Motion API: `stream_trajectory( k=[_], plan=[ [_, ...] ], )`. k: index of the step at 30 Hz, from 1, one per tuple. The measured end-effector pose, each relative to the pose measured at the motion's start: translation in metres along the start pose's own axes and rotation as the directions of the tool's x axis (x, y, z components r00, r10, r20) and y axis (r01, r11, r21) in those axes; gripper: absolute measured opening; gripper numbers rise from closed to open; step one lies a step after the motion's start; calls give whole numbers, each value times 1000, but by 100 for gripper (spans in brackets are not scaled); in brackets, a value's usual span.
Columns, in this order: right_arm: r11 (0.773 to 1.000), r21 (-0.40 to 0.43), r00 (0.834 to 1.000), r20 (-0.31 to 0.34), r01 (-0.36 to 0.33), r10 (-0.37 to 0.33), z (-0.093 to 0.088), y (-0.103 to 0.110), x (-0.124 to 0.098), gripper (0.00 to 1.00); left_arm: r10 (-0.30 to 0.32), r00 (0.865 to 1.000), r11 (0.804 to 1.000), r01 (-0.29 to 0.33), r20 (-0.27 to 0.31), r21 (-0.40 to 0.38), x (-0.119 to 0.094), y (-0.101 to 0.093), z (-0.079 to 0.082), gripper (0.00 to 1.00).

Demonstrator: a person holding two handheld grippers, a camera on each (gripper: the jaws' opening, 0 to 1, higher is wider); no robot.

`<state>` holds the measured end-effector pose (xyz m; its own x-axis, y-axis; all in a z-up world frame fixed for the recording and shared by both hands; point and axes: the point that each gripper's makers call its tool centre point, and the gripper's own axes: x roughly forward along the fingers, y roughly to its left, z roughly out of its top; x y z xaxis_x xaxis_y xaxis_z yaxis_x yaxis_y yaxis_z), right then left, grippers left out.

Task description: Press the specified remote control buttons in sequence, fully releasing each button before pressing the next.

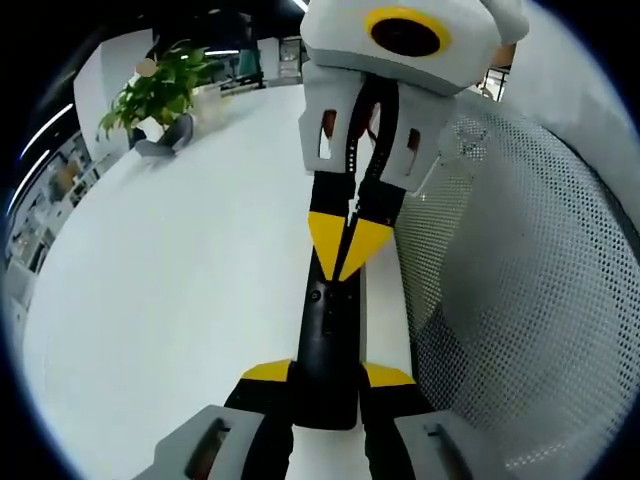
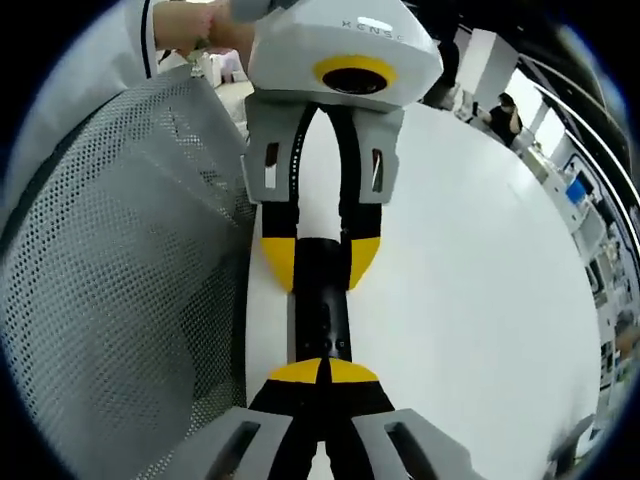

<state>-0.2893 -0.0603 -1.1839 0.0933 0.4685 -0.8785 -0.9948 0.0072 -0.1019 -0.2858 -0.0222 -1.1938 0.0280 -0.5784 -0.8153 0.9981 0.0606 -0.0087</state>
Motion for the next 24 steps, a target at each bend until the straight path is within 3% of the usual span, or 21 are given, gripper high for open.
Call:
stream_trajectory(
  k=[3,6,10,14,17,19,24],
  plan=[
    [998,49,998,-49,-32,34,1,-2,1,0,-5,1000,1000,5,-10,14,0,0,0,25],
    [999,22,998,-62,-25,26,0,-1,2,0,-10,999,1000,11,-38,26,1,0,1,25],
    [991,126,999,24,-49,47,0,-2,0,0,-9,999,1000,9,-43,18,1,0,0,25],
    [990,120,996,60,-73,66,-2,-2,-3,0,-6,1000,1000,7,-19,13,0,0,-1,25],
    [990,104,994,67,-94,87,-2,-1,-4,0,-7,1000,1000,7,-13,17,0,0,0,25],
    [987,131,995,39,-98,94,-8,-2,-5,0,-6,1000,1000,7,-20,16,0,0,0,25],
    [980,178,995,47,-92,85,-9,-2,-5,0,-4,1000,1000,4,-20,11,0,0,0,25]
  ],
)
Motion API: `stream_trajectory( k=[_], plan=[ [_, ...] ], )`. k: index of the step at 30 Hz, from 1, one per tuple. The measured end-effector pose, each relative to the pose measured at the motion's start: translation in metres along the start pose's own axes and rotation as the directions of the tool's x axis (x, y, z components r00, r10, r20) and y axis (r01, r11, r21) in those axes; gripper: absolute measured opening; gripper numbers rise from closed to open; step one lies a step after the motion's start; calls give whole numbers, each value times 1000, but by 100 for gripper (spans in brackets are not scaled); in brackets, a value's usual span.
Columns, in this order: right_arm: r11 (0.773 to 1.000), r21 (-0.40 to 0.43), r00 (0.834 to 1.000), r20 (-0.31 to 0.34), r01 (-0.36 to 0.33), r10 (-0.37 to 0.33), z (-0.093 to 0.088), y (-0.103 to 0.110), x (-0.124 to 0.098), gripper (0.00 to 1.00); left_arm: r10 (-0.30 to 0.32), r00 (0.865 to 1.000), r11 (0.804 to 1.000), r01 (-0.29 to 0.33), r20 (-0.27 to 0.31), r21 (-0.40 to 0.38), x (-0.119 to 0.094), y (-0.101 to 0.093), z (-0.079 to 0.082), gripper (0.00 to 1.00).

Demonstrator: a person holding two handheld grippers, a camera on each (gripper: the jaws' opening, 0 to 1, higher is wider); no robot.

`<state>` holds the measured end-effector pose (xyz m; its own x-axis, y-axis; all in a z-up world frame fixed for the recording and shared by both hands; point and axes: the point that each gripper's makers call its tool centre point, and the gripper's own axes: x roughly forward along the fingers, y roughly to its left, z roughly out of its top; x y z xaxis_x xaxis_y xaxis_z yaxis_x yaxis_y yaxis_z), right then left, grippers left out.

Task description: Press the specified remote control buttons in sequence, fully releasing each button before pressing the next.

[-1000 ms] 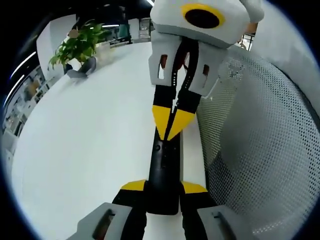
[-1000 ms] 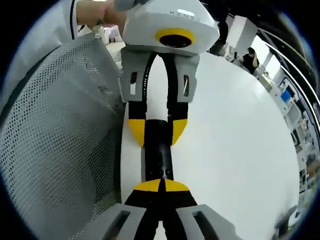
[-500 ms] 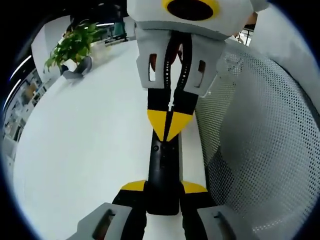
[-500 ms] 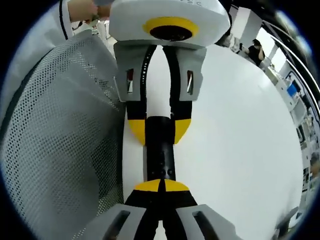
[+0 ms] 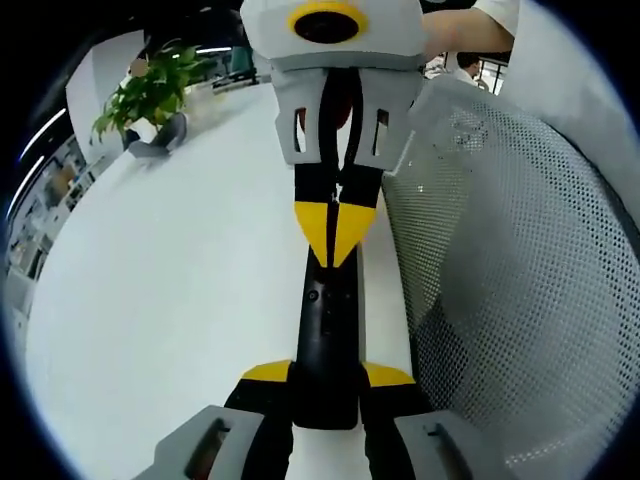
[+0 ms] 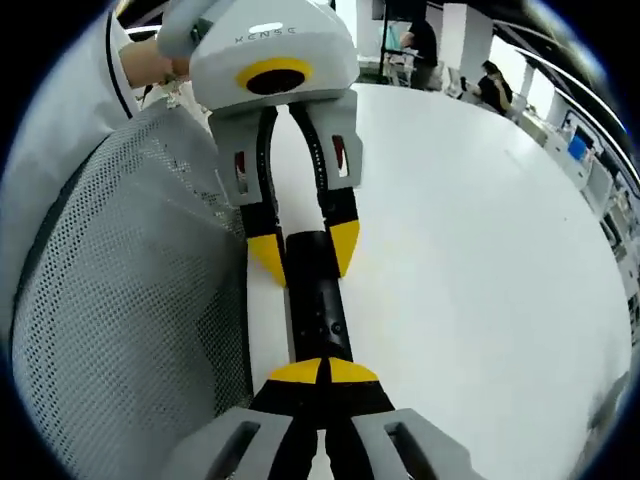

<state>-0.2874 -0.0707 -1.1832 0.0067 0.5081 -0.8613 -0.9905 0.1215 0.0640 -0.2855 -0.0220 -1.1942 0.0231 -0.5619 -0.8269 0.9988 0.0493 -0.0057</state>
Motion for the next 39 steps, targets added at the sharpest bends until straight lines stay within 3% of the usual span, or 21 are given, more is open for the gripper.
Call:
stream_trajectory(
  k=[5,7,9,13,19,26,28,31,35,37,39],
  plan=[
    [993,-112,991,-122,40,-53,0,0,3,0,-1,1000,1000,1,1,3,0,0,0,25],
    [992,-116,991,-126,41,-56,1,1,5,0,-1,1000,1000,1,-10,5,0,0,0,25],
    [993,-116,992,-117,36,-49,0,0,3,0,-1,1000,1000,1,-12,6,0,0,0,25],
    [1000,-13,999,-37,-5,5,1,0,1,0,2,1000,1000,-2,2,-3,0,0,0,25],
    [999,-20,999,-27,-32,31,-5,0,-4,0,-1,1000,1000,1,-3,-5,0,0,0,25],
    [1000,6,999,-38,7,-7,-11,0,-7,0,-2,1000,1000,2,11,-2,0,0,0,25],
    [1000,-11,999,-47,24,-25,-10,0,-6,0,-2,1000,1000,2,12,0,0,0,0,25],
    [989,-129,996,-60,65,-73,-9,-1,-4,0,-4,1000,1000,4,8,5,0,0,0,25],
    [987,-132,993,-65,88,-98,-10,0,-4,0,-9,1000,1000,10,-5,15,1,0,0,25],
    [989,-110,995,-31,95,-99,-10,-1,-5,0,-12,1000,1000,12,-6,17,1,0,0,25],
    [994,-63,995,48,93,-90,-8,-2,-6,0,-11,1000,1000,11,-4,16,1,0,0,25]
  ],
)
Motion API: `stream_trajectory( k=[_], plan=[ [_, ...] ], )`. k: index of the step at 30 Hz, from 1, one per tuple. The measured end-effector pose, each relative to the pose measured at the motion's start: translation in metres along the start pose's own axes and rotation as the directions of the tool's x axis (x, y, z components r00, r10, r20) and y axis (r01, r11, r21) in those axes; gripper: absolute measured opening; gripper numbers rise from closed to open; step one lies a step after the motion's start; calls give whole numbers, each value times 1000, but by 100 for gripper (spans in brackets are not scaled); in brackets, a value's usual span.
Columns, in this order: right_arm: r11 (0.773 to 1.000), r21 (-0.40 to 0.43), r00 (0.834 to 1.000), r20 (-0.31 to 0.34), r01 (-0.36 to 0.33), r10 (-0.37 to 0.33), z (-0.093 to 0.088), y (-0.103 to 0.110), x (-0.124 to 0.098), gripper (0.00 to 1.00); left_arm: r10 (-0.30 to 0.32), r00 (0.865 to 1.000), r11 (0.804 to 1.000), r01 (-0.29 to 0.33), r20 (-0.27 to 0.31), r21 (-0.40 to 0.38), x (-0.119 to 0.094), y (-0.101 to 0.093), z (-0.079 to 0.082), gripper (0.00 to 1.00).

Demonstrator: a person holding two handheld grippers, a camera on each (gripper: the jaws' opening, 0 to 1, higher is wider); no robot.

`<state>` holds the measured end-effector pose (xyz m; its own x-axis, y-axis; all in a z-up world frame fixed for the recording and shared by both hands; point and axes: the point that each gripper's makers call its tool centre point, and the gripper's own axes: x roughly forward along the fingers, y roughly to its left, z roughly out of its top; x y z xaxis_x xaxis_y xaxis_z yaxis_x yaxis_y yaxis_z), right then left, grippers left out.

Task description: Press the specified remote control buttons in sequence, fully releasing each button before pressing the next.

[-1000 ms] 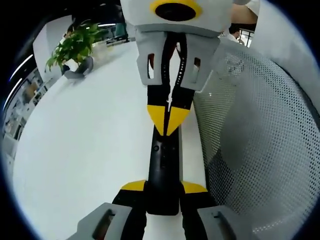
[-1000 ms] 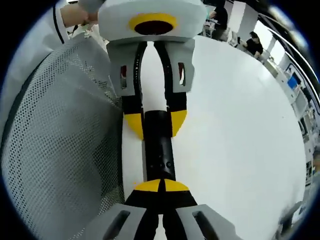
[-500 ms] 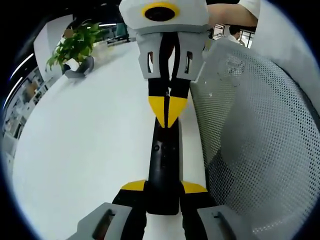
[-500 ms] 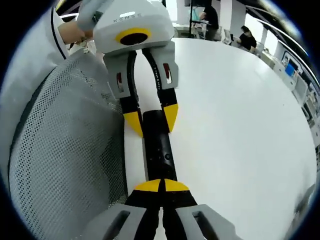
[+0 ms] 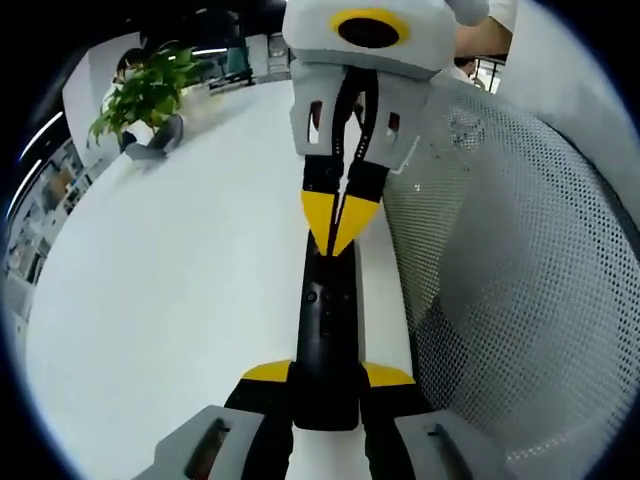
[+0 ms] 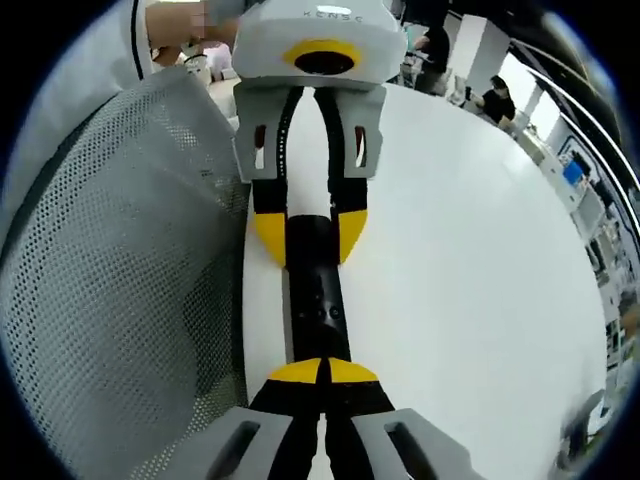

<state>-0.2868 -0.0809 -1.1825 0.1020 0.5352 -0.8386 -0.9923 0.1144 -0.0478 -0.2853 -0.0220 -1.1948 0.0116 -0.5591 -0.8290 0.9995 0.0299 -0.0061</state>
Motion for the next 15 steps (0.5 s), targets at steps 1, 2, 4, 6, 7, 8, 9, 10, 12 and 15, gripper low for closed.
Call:
stream_trajectory(
  k=[1,2,4,6,7,8,9,10,12,15],
  plan=[
    [1000,26,999,37,0,-1,0,0,-1,0,1,1000,1000,-1,2,-2,0,0,0,25],
    [997,73,996,89,-2,-5,1,-1,-1,0,1,1000,1000,-1,5,-3,0,0,0,25],
    [994,109,989,150,-7,-9,1,-1,-2,0,1,1000,1000,-1,10,-4,0,0,0,25],
    [990,138,985,174,-17,-8,2,-1,-3,0,1,1000,1000,-1,11,-2,0,0,0,25],
    [990,142,984,179,-19,-7,2,-1,-2,0,1,1000,1000,-1,11,-2,0,0,0,25],
    [990,137,983,183,-19,-6,3,-1,-1,0,0,1000,1000,0,11,-1,0,0,0,25],
    [991,134,983,184,-20,-5,4,-1,-1,0,0,1000,1000,0,11,-1,0,0,0,25],
    [993,119,984,178,-20,-1,6,0,0,0,0,1000,1000,0,11,-2,0,0,0,25],
    [998,62,988,151,-17,7,7,1,2,0,0,1000,1000,0,13,-2,0,0,0,25],
    [999,-45,997,81,-12,15,8,2,4,0,0,1000,1000,0,15,-2,0,0,0,25]
  ],
)
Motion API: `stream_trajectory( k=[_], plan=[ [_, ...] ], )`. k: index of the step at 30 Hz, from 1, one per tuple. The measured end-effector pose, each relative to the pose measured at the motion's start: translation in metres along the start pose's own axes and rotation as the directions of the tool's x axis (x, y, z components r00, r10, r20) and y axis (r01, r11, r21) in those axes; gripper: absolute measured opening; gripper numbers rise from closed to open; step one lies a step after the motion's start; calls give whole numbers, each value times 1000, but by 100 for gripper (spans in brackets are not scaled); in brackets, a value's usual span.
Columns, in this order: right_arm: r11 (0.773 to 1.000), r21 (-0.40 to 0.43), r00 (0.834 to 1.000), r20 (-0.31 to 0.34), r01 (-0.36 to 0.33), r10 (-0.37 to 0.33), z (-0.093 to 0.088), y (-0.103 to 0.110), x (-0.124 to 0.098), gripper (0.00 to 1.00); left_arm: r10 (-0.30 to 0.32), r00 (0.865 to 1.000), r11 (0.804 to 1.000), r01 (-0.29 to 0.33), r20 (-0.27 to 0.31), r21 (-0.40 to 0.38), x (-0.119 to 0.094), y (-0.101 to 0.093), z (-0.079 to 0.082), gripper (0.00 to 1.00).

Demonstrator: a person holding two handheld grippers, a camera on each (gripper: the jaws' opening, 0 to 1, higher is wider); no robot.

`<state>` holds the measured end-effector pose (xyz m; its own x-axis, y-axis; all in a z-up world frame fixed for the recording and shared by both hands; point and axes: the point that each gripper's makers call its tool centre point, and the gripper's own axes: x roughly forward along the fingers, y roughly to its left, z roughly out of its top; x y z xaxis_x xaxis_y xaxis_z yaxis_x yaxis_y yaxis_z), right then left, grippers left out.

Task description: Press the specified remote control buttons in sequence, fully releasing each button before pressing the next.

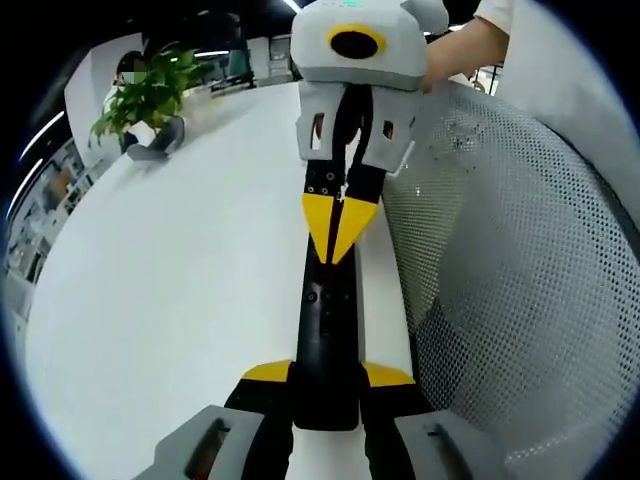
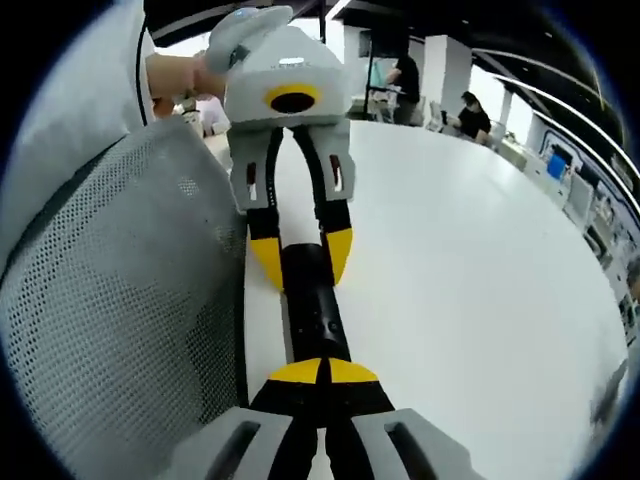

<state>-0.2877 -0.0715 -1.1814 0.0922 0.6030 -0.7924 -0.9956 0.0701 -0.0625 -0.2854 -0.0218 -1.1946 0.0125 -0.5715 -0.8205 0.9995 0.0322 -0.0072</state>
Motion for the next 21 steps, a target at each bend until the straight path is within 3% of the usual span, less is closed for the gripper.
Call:
stream_trajectory(
  k=[8,14,17,20,21],
  plan=[
    [1000,-23,985,-174,8,-12,2,-1,5,0,-17,1000,999,17,-20,29,0,0,0,25],
    [997,70,983,-181,41,-28,1,-2,5,0,-17,1000,999,18,-17,26,0,0,0,25],
    [997,-42,978,-195,68,-75,0,-2,5,0,-16,1000,1000,16,-15,24,0,0,0,25],
    [996,-11,982,-169,86,-87,0,-1,4,0,-11,1000,1000,11,-7,16,-1,0,0,25],
    [996,25,988,-131,88,-84,1,-3,4,0,-10,1000,1000,10,-4,14,-1,0,0,25]
  ],
)
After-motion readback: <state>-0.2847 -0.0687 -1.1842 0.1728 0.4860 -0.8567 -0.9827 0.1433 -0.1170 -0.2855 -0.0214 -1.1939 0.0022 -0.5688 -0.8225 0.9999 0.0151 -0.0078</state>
